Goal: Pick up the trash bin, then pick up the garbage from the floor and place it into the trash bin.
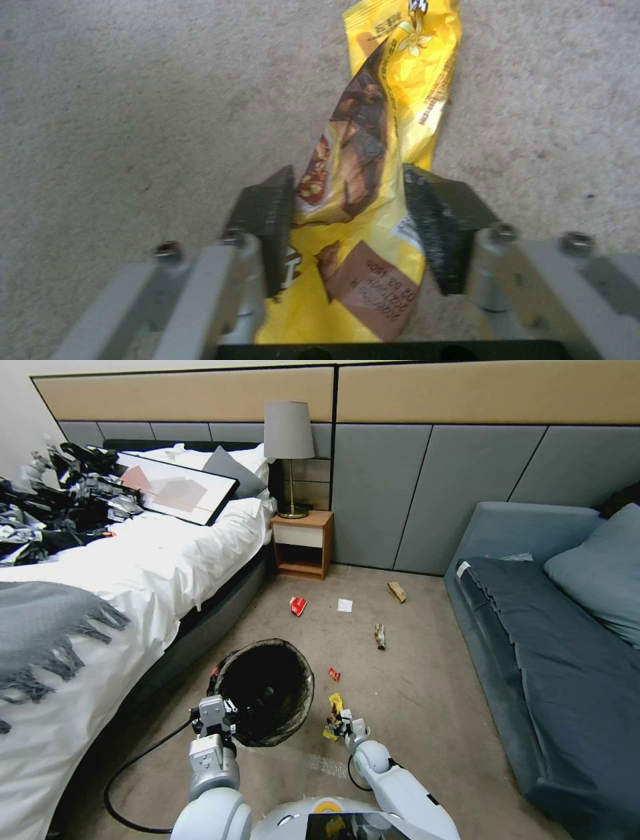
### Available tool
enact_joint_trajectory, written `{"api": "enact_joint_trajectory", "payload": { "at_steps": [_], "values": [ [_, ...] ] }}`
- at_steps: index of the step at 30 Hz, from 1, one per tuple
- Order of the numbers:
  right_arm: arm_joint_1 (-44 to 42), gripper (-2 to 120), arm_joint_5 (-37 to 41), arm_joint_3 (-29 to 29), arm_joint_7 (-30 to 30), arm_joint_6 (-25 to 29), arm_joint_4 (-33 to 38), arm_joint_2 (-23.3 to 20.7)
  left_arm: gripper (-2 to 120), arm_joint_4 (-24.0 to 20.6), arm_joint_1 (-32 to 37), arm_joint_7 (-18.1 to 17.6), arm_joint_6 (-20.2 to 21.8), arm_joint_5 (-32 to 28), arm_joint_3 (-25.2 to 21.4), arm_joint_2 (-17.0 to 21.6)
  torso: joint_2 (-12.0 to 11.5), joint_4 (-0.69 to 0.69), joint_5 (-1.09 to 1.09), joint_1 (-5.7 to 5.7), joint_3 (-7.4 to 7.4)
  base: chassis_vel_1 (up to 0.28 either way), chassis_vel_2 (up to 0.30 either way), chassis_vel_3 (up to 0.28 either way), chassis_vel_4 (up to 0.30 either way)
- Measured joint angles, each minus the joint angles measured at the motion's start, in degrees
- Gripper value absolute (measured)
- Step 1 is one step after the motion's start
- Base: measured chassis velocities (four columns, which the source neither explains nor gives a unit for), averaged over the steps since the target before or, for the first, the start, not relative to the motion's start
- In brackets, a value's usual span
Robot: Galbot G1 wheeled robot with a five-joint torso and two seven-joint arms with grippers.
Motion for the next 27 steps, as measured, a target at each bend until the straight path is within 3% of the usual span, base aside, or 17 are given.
{"api": "enact_joint_trajectory", "payload": {
  "at_steps": [10,27],
  "values": [
    [0.07,1,-0.65,0.85,-0.2,0.9,0.17,-0.11,1,0.16,-0.1,0.0,-0.02,0.07,0.17,0.06,0.01,0.0,0.0,0.0,0.0,0.0,0.0,0.0,0.0],
    [-0.6,0,-2.56,3.92,0.59,3.61,3.79,0.03,1,0.19,-0.24,0.08,-0.01,-0.04,0.35,0.49,0.0,0.0,0.0,0.0,0.0,0.0,0.0,0.0,0.0]
  ]
}}
